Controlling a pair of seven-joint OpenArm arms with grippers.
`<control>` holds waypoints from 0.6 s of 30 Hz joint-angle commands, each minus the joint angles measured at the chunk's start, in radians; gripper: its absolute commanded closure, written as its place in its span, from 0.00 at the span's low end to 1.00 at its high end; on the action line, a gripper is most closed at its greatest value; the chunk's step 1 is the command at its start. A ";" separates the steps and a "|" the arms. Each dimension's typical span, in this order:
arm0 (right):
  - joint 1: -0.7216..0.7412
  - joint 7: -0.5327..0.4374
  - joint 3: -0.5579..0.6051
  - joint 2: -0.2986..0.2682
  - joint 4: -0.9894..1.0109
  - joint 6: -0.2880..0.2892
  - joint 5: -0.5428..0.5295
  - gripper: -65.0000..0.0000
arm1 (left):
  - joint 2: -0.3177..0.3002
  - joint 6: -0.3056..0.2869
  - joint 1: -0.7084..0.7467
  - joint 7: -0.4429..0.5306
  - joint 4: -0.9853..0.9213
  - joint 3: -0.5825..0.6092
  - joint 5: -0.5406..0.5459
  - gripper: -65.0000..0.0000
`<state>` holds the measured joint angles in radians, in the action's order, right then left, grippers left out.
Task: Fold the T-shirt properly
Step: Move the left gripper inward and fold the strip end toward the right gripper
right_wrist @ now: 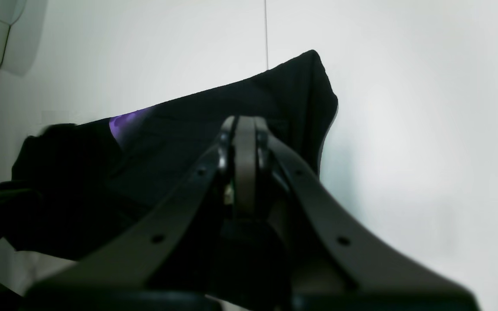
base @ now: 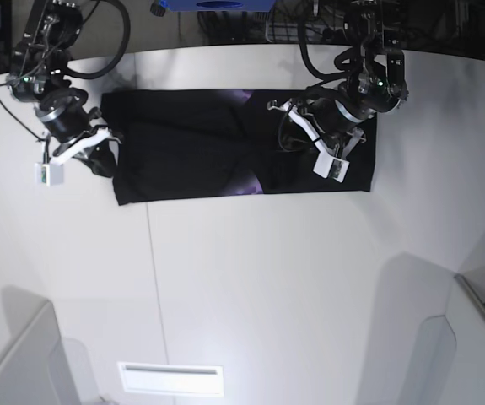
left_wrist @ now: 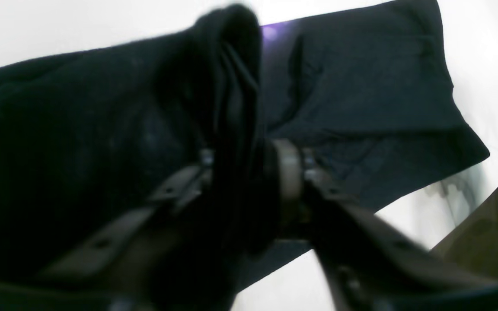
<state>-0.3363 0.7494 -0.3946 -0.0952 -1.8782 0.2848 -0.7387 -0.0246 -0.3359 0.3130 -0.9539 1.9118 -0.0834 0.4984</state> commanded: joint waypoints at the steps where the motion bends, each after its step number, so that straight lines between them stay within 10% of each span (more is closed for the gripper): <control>1: 0.004 -0.021 -0.004 -0.007 -0.016 0.008 -0.014 1.00 | 0.001 0.001 -0.005 0.017 0.016 0.003 0.015 0.59; 6: 0.004 -0.021 -0.004 -0.007 -0.016 0.008 -0.014 1.00 | 0.002 -0.004 -0.005 0.017 0.018 0.009 0.015 0.32; 13: 0.004 -0.021 -0.004 -0.005 -0.016 0.008 -0.022 1.00 | -0.001 -0.006 -0.027 0.017 0.018 0.115 0.015 0.27; 16: -0.002 -0.021 -0.005 -0.004 -0.018 0.009 -0.026 1.00 | -0.001 -0.006 -0.030 0.017 0.033 0.087 0.015 0.36; 18: -0.017 -0.021 -0.010 -0.004 -0.018 0.011 -0.071 1.00 | -0.005 -0.006 -0.024 0.017 0.045 0.024 0.015 0.61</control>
<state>-0.3527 0.7494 -0.3958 -0.0925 -1.8782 0.2852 -0.7986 -0.0238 -0.3401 0.2928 -0.9546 1.9358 -0.0551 0.5022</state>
